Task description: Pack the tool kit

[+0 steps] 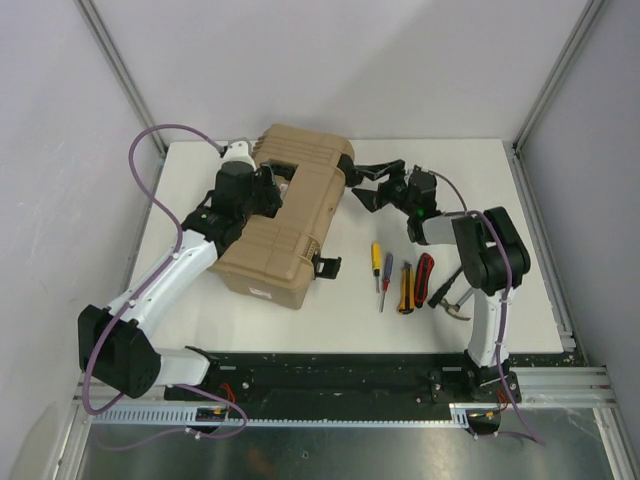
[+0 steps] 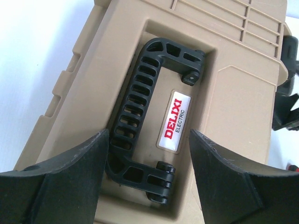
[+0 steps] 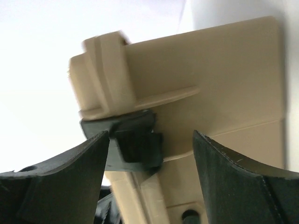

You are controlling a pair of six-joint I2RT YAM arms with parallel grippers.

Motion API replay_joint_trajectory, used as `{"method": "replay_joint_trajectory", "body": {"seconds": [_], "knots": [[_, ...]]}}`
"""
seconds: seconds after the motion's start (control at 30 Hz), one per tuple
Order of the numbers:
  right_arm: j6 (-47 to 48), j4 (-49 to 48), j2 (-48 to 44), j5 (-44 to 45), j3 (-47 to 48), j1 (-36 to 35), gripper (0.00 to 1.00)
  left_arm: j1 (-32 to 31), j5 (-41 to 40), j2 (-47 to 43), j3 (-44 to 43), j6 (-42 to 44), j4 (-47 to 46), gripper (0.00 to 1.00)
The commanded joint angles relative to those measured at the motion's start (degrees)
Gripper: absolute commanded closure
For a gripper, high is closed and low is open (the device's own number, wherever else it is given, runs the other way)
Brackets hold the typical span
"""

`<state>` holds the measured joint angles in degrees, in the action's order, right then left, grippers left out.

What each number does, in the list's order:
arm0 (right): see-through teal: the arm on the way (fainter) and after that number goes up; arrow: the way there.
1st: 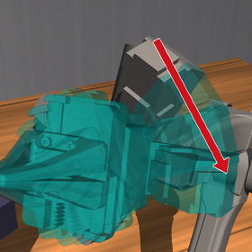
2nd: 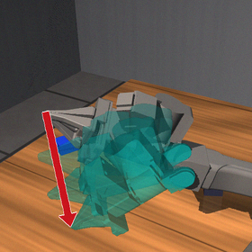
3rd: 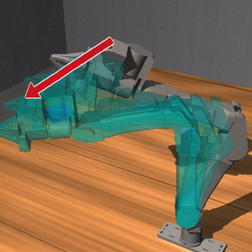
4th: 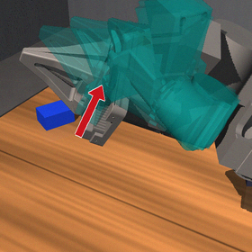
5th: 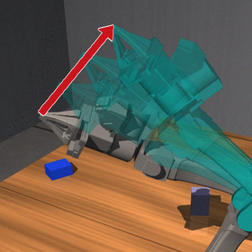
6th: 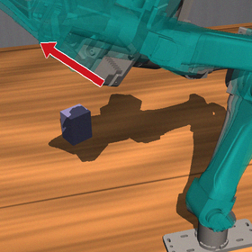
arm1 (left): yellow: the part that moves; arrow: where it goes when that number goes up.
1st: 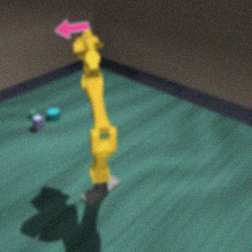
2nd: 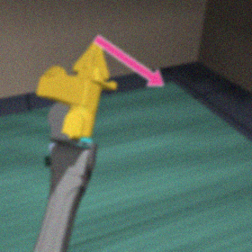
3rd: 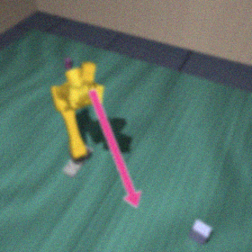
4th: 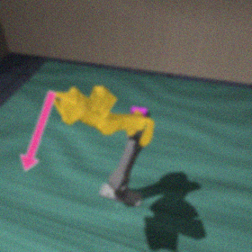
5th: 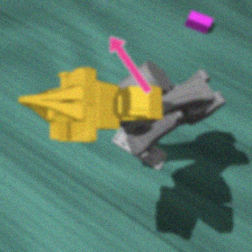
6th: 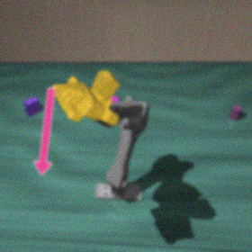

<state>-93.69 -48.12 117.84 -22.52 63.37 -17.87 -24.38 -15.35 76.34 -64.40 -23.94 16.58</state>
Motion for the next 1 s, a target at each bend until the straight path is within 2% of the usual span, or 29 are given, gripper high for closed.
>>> {"method": "replay_joint_trajectory", "body": {"seconds": [0.0,0.23,0.37,0.53,0.63,0.77,0.97], "knots": [[0.33,-7.37,-9.7,-4.72,1.98,-0.71,0.23,-2.6,6.83,4.21,3.76,-5.55,9.66,0.27],[1.8,-7.7,-10.81,-4.23,1.88,-0.41,0.19,-2.6,6.59,4.08,3.76,-5.74,9.78,0.27],[5.39,-2.89,-11.57,-5.2,1.91,-0.3,0.13,-2.6,6.68,4.05,3.68,-5.79,9.74,0.27],[17.11,11.91,-15.04,-4.39,4.13,-0.41,0.03,-2.64,6.73,4.27,3.59,-5.79,9.73,0.26],[24.29,22.04,-15.42,-4.22,7.83,-0.69,0.01,-2.61,6.83,4.46,3.58,-5.79,9.76,0.25],[36.49,40.42,-13.95,-1.91,17.76,-2.19,0.01,-2.59,6.84,4.29,3.65,-5.81,9.78,0.23],[43.82,47.52,-12.8,3.28,22.36,-3.85,0.01,-2.6,7.14,4.01,4.23,-5.65,9.7,0.22]]}}
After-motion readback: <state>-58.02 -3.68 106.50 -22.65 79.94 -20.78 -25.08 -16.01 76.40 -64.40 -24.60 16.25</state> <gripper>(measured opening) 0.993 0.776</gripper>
